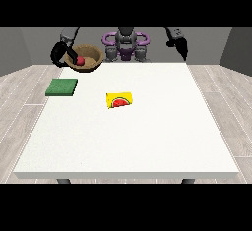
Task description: Pick the cup and pour the ball into the bowl, then pick the bowl and place it on the pad
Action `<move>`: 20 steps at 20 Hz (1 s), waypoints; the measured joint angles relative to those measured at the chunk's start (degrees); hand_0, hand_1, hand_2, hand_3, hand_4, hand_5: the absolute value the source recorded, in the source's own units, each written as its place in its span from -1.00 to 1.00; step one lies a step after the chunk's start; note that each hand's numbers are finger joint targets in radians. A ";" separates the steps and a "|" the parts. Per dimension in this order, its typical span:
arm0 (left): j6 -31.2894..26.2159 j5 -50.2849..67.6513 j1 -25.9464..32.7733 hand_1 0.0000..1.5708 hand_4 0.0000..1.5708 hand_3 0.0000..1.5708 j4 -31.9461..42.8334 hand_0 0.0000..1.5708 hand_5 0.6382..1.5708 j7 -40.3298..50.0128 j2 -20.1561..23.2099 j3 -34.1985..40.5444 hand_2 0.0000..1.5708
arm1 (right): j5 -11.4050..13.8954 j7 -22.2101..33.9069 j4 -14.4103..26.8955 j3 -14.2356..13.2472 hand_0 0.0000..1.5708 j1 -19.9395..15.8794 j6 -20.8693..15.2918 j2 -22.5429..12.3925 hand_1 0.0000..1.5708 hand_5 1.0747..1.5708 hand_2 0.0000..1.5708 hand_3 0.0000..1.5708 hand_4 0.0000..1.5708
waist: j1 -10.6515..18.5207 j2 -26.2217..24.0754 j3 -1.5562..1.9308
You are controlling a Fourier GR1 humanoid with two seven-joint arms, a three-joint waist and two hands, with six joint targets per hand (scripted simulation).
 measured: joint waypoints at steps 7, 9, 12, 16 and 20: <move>-4.52 3.53 -1.52 -1.00 0.67 -1.00 -2.26 -1.00 0.90 -0.39 3.49 3.01 -1.00 | -2.40 -3.49 -0.42 -4.82 1.00 1.18 5.32 -8.09 1.00 1.00 1.00 -1.00 0.16 | 1.91 4.74 0.05; -7.28 6.41 -2.93 -1.00 0.68 -1.00 -2.35 -1.00 0.98 -0.23 7.05 6.27 -1.00 | -3.21 -5.26 0.09 -6.27 1.00 1.67 6.31 -9.93 1.00 1.00 1.00 -1.00 0.13 | 2.64 6.43 0.04; -11.59 10.73 -4.44 -1.00 0.64 -1.00 -1.30 -1.00 1.00 -0.66 13.15 11.73 -1.00 | -4.41 -8.69 0.61 -8.35 1.00 2.75 6.82 -11.61 1.00 1.00 1.00 -1.00 0.11 | 3.54 9.19 0.06; -17.39 14.84 -4.64 -1.00 0.59 -1.00 3.05 -1.00 1.00 -3.93 19.97 17.78 -1.00 | -5.11 -11.49 0.06 -9.81 1.00 3.14 6.39 -12.47 1.00 0.98 1.00 -1.00 0.01 | 3.92 12.19 0.04; -21.40 17.20 -5.41 -1.00 0.52 -1.00 7.68 -1.00 0.97 -6.73 24.62 21.54 -1.00 | -6.13 -14.16 0.11 -11.29 1.00 2.44 5.60 -12.23 1.00 0.98 1.00 -1.00 -0.05 | 3.56 15.06 0.04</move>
